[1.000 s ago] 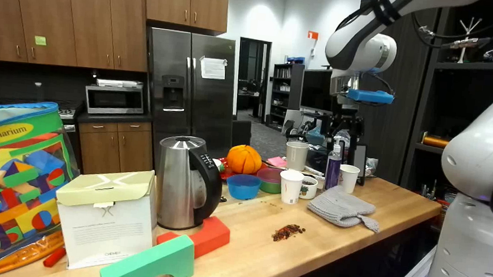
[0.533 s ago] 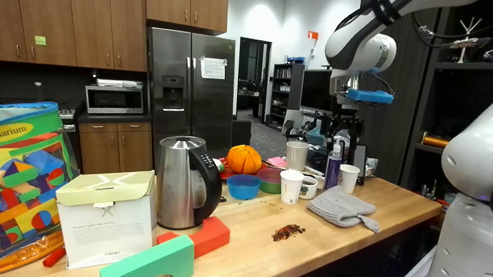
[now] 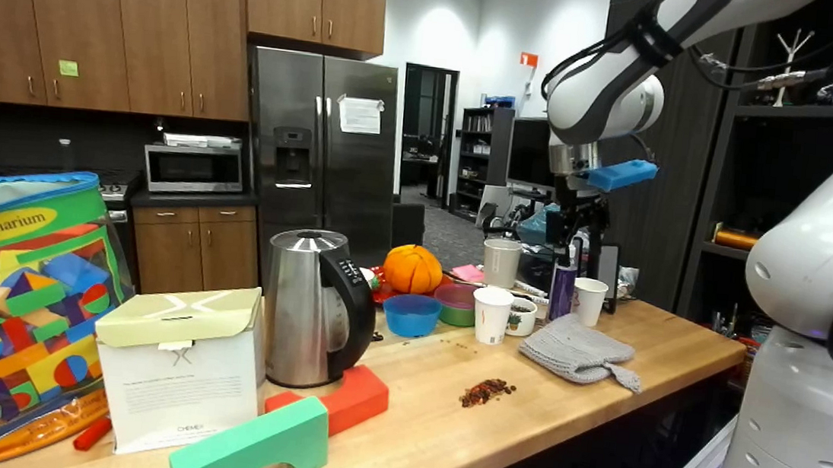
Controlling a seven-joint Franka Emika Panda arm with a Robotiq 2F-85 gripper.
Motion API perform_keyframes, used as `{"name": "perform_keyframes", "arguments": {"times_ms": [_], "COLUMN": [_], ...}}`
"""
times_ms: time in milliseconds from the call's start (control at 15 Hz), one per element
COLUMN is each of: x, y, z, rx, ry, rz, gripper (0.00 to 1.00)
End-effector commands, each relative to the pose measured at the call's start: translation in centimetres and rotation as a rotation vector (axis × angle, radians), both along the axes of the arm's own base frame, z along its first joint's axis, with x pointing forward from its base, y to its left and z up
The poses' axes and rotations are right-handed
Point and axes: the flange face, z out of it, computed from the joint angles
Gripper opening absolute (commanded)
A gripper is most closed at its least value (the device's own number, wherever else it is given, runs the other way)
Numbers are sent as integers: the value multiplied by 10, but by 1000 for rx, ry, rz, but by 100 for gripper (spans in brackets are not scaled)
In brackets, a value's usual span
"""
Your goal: Wipe the table with the gray cloth
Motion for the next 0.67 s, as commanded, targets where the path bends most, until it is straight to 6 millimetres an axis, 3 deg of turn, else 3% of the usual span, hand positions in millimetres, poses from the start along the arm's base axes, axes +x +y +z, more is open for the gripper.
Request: {"name": "perform_keyframes", "arguments": {"times_ms": [0,67,133,200,333,600], "x": [-7,-11,-13,-17,-22,-29], "y": [-11,-13,-15,-16,-18,-22], "z": [-14,-18,-22,-26,-35,-52], "rx": [-42,-38,-32,-25,0,37], "ry": [42,54,64,76,102,141], "rz": [54,65,73,82,104,145], "gripper": [100,100,75,74,61,27]}}
